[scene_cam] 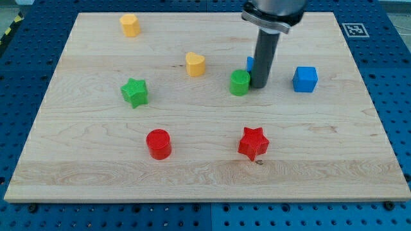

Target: Place the arm above the green circle

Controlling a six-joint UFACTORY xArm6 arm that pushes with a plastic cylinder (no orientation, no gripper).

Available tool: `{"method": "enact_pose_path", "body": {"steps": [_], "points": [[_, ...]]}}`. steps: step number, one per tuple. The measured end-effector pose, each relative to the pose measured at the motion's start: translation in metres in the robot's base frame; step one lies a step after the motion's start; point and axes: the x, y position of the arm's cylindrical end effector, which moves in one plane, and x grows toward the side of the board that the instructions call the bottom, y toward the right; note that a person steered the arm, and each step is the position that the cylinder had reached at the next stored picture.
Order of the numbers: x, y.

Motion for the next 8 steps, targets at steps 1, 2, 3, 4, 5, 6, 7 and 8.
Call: {"method": "enact_pose_path", "body": {"steps": [1,2,3,4,5,6,7,8], "points": [[-0.004,0.014],[-0.004,0.031],[-0.004,0.03],[-0.027,-0.005],[-0.072,-0.027],[-0.075,-0.028],[-0.075,-0.013],[-0.075,-0.012]]}}
